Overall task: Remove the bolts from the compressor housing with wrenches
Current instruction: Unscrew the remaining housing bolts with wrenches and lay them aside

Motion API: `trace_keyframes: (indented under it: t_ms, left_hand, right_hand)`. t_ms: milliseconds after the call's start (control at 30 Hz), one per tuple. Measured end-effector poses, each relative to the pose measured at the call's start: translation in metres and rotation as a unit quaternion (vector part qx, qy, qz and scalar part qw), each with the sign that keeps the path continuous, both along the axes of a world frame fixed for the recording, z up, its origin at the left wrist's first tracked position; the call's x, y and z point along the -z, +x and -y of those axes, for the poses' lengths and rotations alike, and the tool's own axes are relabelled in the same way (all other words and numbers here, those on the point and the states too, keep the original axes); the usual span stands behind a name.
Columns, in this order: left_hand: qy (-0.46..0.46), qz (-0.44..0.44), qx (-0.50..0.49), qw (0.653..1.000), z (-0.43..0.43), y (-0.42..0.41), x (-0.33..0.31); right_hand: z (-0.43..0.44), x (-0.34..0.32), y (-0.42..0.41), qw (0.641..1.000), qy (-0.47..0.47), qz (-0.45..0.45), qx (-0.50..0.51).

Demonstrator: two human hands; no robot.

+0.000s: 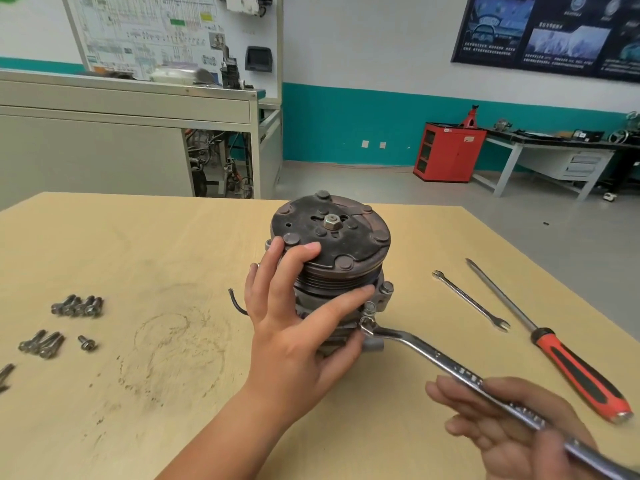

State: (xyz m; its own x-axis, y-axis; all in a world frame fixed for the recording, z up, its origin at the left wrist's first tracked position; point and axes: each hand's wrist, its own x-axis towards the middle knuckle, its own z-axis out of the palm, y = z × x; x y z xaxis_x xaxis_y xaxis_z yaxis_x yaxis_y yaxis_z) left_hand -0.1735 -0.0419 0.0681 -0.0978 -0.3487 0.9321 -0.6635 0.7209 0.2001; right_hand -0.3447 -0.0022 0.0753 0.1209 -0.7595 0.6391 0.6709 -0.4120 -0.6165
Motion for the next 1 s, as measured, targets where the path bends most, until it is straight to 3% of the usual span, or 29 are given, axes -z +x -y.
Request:
trace_keyframes:
  t_ms: [67,200,300,367,567,1000]
  left_hand:
    - [0.0,-0.001,0.0,1.0,0.0,0.0,0.0]
    - [0.003,-0.003,0.003,1.0,-0.001,0.0,0.0]
    - [0.0,-0.001,0.008,1.0,-0.001,0.0,-0.001]
    - [-0.004,-0.004,0.014,1.0,-0.002,0.0,-0.001]
    - [-0.006,-0.006,0.011,1.0,-0.001,-0.001,-0.002]
    - [-0.009,-0.005,0.02,1.0,0.0,-0.001,-0.001]
  right_hand:
    - [-0.019,-0.005,-0.014,1.0,0.016,-0.019,-0.008]
    - [-0.052,0.0,-0.017,0.998,0.039,0.04,0.023]
    - [-0.035,0.012,0.001,0.987,0.029,-0.051,0.149]
    - [-0.037,0.002,0.014,0.95,0.046,-0.134,0.277]
    - [-0.055,-0.004,0.016,0.947,0.095,-0.086,0.293]
    - [-0.061,-0.013,0.012,0.922,0.16,-0.168,0.311]
